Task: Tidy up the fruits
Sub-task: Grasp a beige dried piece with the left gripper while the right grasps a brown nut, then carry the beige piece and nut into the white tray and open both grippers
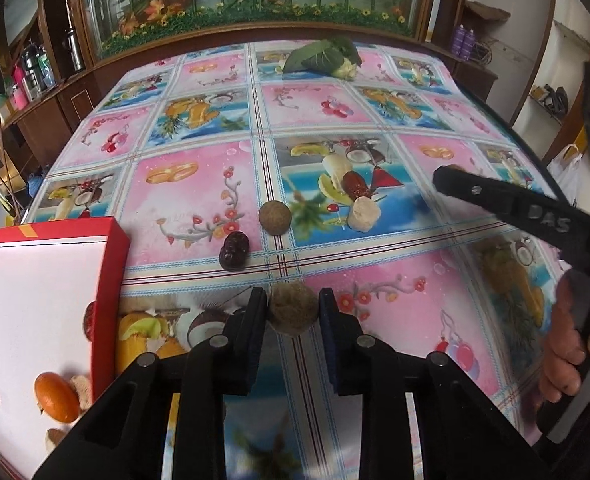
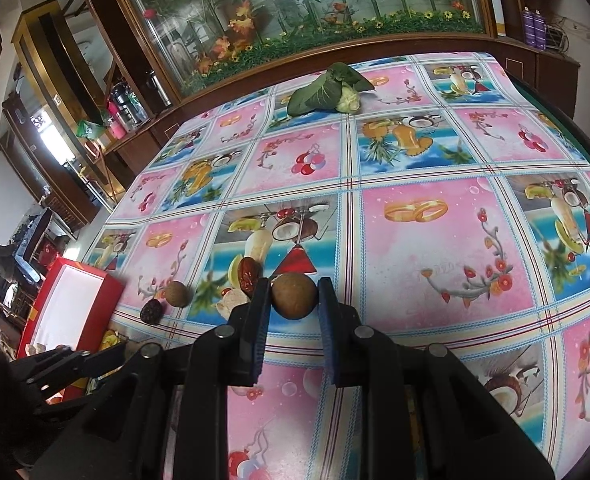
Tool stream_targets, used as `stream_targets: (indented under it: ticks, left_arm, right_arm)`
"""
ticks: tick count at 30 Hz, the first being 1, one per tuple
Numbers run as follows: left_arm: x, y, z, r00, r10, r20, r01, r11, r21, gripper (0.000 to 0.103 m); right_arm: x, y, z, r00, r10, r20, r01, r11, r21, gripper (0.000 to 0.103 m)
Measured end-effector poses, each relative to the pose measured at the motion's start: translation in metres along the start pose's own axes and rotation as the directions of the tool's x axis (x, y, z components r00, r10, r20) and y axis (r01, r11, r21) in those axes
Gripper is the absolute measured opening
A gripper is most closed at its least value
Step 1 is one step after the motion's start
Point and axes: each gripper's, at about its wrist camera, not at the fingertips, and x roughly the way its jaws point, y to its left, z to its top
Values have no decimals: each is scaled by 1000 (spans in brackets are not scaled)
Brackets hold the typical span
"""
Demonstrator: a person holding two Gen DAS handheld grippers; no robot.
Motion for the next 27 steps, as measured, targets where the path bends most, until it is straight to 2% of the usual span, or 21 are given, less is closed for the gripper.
stream_targets:
  ticks: [6,13,17,23,27]
  left_arm:
    - [-37,3,-9,997,19,81,-19,1000,-6,26]
    - [-67,28,-20,982,104,157,-97,994,-46,26]
    - [-83,47,-26,964,174,199,-163,984,-71,26]
    - [-99,78,-34,944,235,234,-212,970,-120,26]
    - [-105,99,-42,939,253,233,-221,963,-155,26]
  right_arm:
    - [0,-4,-1,999,-37,40,37,999,2,25]
    - [-3,-6,-4,993,-68,95,67,998,12,25]
    - [-6,3,-7,986,-93,135,96,995,-20,25]
    - [-16,34,-17,983,-75,170,84,995,-50,25]
    - [-18,80,-30,984,4,181,17,993,-118,26]
